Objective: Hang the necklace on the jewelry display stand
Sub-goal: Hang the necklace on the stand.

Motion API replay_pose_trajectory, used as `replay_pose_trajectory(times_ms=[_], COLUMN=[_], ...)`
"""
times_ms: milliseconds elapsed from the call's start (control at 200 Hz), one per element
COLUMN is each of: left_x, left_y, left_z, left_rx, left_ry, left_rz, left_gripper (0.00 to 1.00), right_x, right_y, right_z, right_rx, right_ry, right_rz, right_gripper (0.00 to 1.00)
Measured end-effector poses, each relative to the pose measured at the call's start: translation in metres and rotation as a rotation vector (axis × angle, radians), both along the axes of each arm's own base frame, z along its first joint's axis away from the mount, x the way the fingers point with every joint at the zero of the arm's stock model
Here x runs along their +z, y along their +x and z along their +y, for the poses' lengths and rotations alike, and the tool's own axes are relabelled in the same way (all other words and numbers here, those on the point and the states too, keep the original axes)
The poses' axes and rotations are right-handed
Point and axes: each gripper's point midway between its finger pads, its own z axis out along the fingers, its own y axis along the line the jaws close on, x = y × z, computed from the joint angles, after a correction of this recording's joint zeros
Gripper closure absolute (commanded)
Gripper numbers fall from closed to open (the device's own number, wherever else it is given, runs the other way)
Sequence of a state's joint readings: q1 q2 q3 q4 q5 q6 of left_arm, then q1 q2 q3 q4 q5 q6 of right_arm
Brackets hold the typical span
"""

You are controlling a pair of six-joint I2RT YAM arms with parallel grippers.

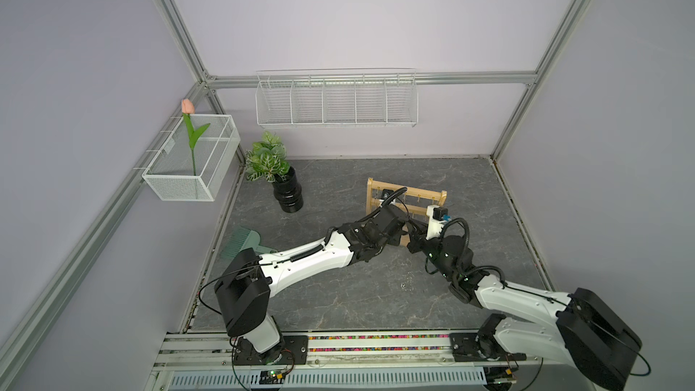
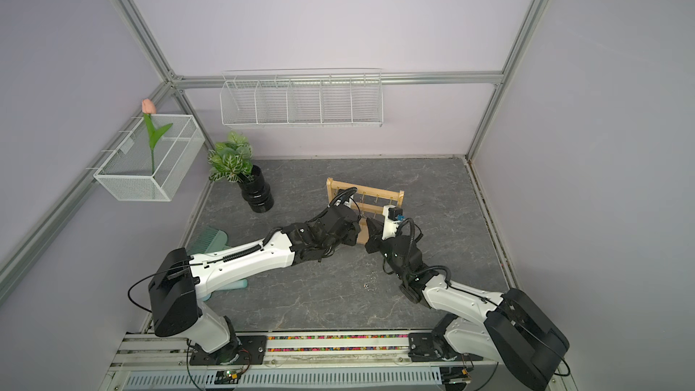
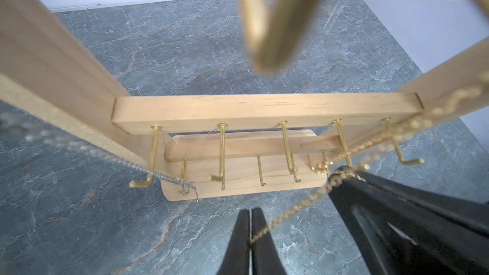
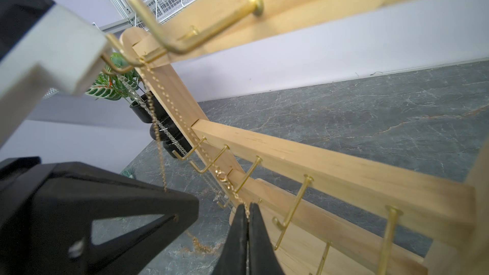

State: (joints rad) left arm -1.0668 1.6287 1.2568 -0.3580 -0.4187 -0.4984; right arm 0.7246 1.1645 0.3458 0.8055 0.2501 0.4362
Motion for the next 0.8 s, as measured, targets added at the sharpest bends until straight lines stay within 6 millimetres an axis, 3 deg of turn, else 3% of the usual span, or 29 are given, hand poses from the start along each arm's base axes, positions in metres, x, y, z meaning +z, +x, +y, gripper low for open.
replay_pose_trajectory(times_ms=[315,800], left_x=[0.0,0.002], left_y=[0.001,0.0], left_z=[-0.001,0.006], left_rx=[0.016,0.036], left_ry=[-0.025,-0.013], left_rz=[-0.001,-0.002], left_gripper=[0.86,0.72], right_x=[0.028,0.024], right_y=[-0.002,0.001], right_z=[0.003,-0.001], right_rx=[0.004,-0.024], right_ry=[0.013,-0.035], right_rz=[-0.06,-0.06], right_gripper=[0.93,0.93])
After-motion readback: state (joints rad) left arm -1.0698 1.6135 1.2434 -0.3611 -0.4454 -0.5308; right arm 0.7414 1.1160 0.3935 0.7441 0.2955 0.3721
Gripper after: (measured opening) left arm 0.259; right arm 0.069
